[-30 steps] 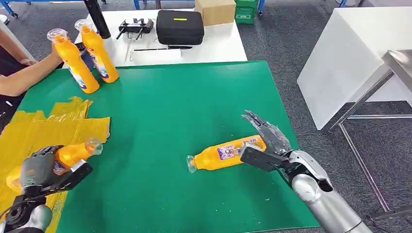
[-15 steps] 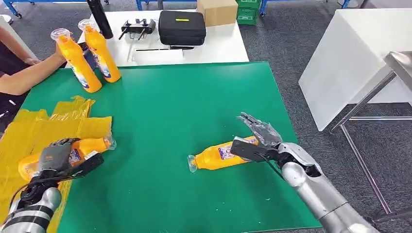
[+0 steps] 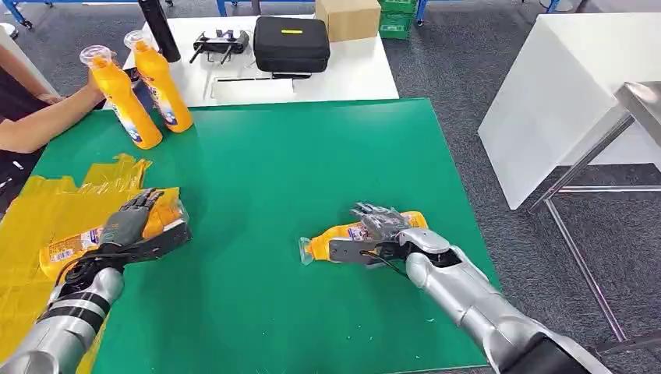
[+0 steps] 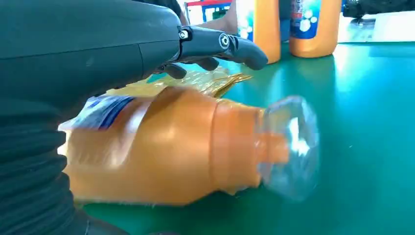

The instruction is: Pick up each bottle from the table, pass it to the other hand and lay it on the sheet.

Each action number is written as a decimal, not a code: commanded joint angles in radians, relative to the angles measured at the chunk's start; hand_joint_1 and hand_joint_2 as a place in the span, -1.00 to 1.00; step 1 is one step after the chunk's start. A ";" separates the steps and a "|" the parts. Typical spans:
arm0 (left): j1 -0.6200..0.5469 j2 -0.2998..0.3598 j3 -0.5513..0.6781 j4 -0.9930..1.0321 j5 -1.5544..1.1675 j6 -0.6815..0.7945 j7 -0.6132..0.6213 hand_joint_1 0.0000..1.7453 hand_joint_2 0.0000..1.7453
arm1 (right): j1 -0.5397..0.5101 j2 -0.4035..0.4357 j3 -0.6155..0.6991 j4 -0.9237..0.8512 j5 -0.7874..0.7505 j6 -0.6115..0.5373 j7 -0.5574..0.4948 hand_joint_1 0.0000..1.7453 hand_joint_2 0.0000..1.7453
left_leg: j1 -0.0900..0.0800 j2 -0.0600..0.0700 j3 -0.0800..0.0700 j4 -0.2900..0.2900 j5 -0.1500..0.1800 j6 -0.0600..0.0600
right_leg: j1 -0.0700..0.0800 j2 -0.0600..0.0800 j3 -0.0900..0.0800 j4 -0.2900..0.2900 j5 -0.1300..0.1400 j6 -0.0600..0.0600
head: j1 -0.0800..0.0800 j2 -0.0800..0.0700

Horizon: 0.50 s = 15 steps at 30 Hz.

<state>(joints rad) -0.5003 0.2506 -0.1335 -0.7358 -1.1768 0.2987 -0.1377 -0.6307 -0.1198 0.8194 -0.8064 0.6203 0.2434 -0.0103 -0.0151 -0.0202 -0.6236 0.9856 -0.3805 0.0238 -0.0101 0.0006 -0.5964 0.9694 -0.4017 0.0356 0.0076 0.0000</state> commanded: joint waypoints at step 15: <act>-0.062 -0.010 -0.077 0.079 0.111 0.017 0.000 -1.00 1.00 | -0.097 -0.069 0.240 0.127 0.143 0.081 0.079 -1.00 1.00 | 0.002 -0.002 0.007 0.001 -0.001 -0.002 | 0.002 -0.003 0.008 -0.002 -0.001 -0.001 | 0.000 0.000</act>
<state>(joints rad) -0.5596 0.2316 -0.1934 -0.6863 -1.0868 0.3113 -0.1435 -0.7293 -0.1167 0.9949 -0.6703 0.7576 0.3147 0.0545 -0.0151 -0.0205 -0.6180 0.9855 -0.3804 0.0241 -0.0102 0.0005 -0.5914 0.9687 -0.4016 0.0356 0.0073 0.0000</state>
